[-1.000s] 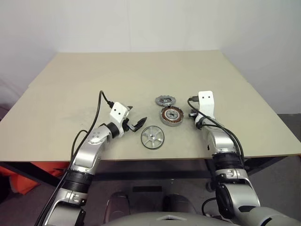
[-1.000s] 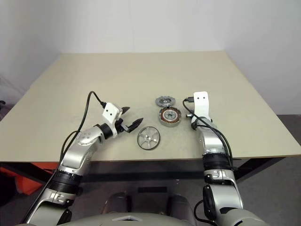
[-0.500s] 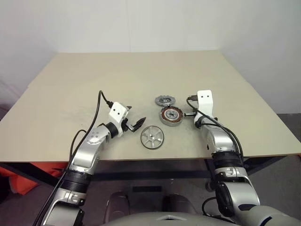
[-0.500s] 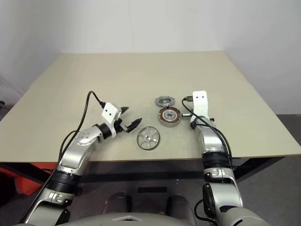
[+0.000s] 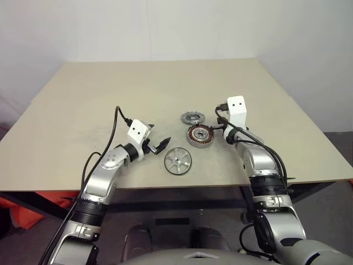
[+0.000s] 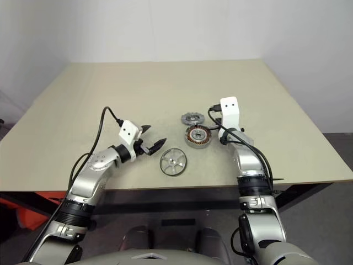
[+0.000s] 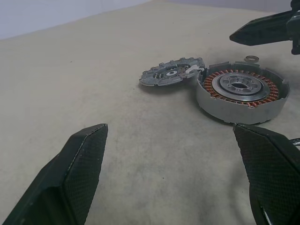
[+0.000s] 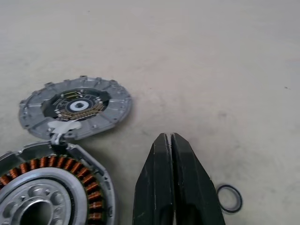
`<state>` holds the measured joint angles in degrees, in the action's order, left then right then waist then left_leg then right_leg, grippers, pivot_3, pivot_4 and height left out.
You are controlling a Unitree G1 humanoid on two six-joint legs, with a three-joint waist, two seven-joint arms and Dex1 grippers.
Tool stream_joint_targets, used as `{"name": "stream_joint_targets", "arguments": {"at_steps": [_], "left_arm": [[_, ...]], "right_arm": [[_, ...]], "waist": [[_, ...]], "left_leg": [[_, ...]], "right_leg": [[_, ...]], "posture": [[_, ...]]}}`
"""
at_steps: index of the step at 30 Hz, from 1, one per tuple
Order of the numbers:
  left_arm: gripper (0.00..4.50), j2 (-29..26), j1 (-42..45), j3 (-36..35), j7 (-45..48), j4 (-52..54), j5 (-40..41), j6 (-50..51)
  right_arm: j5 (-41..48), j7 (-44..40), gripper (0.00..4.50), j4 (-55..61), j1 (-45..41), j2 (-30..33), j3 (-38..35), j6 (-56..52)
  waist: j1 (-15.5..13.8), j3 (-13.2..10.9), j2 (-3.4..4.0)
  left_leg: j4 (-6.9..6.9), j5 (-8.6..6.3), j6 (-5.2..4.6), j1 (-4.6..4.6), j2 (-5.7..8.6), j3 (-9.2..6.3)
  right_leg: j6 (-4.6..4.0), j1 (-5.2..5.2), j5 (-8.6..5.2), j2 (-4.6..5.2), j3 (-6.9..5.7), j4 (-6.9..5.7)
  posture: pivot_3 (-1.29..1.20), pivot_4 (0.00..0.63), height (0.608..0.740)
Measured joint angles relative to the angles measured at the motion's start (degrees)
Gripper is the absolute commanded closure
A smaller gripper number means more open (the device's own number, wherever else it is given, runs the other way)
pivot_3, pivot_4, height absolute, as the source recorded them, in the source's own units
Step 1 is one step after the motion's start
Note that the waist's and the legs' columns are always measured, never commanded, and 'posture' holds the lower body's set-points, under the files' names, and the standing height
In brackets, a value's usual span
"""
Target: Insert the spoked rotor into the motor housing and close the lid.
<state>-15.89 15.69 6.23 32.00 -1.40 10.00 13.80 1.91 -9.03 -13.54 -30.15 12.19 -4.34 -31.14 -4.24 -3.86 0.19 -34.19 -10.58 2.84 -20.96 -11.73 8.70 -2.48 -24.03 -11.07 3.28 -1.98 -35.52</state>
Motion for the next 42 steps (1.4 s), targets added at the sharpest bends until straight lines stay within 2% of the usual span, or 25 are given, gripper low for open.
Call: {"name": "stream_joint_targets", "arguments": {"at_steps": [3,10,18,42], "left_arm": [[0.0,-0.01,-0.01,0.0,-0.01,0.0,0.0,0.0],[0.0,-0.03,-0.01,0.0,-0.01,0.0,-0.01,0.0],[0.0,-0.08,-0.01,0.0,0.03,-0.01,-0.04,0.0],[0.0,-0.94,-0.1,-0.01,0.01,-0.01,-0.06,0.0]], "right_arm": [[-1.57,4.66,2.56,-2.01,-0.6,0.34,-1.13,0.78],[-1.87,8.67,2.56,-4.01,-0.98,0.79,-2.97,0.68],[0.55,7.23,2.56,-3.62,-0.29,-1.21,-3.64,-3.19],[1.34,8.13,2.56,-6.37,-0.3,-2.28,-5.14,-3.06]], "waist": [[0.0,0.0,0.0],[0.23,0.0,0.0],[0.24,0.0,0.0],[0.25,0.0,0.0]], "left_leg": [[0.0,0.02,0.04,0.0,0.02,0.0],[0.01,0.02,0.03,-0.02,0.02,0.0],[0.01,0.01,0.02,-0.03,0.02,0.0],[0.01,0.01,0.02,-0.02,0.02,0.0]], "right_leg": [[0.0,0.0,0.0,0.01,0.0,0.01],[0.0,-0.03,0.0,-0.01,0.0,0.01],[0.0,-0.03,0.0,0.01,0.01,0.02],[0.0,-0.03,0.0,0.0,0.0,0.02]], "posture": [[0.0,0.0,0.74],[0.0,0.0,0.74],[0.0,0.0,0.74],[0.0,0.0,0.74]]}}
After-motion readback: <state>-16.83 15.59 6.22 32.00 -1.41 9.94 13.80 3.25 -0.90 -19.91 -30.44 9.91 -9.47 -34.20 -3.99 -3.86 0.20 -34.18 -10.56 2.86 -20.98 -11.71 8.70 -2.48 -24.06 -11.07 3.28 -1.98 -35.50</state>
